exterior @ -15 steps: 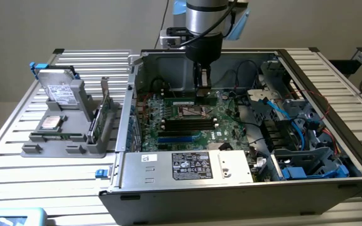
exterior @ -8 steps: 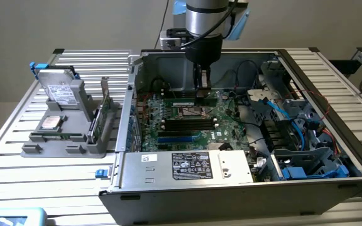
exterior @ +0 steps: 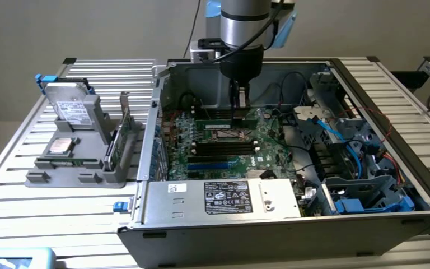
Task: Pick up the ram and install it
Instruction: 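Insert the ram into the slot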
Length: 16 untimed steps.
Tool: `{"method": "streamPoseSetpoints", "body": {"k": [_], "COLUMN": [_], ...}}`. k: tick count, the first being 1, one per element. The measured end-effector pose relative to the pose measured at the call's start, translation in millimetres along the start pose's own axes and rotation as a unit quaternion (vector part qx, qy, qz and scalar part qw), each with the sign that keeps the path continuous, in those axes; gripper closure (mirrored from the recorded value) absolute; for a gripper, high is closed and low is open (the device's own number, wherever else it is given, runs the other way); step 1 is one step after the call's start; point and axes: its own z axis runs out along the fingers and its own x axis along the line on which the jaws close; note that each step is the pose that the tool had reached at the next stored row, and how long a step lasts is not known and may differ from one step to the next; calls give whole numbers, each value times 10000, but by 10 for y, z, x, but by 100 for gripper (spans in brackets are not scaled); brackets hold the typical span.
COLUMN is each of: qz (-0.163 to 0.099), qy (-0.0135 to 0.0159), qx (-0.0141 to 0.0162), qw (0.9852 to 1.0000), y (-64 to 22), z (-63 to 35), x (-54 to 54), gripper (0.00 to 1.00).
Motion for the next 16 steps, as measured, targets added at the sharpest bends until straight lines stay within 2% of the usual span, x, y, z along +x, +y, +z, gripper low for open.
{"method": "streamPoseSetpoints", "body": {"k": [10,16], "qz": [0,-2], "qy": [13,62], "qx": [1,3], "qw": [10000,10000], "y": [2,2], "z": [130,171], "x": [26,49], "gripper": [88,88]}}
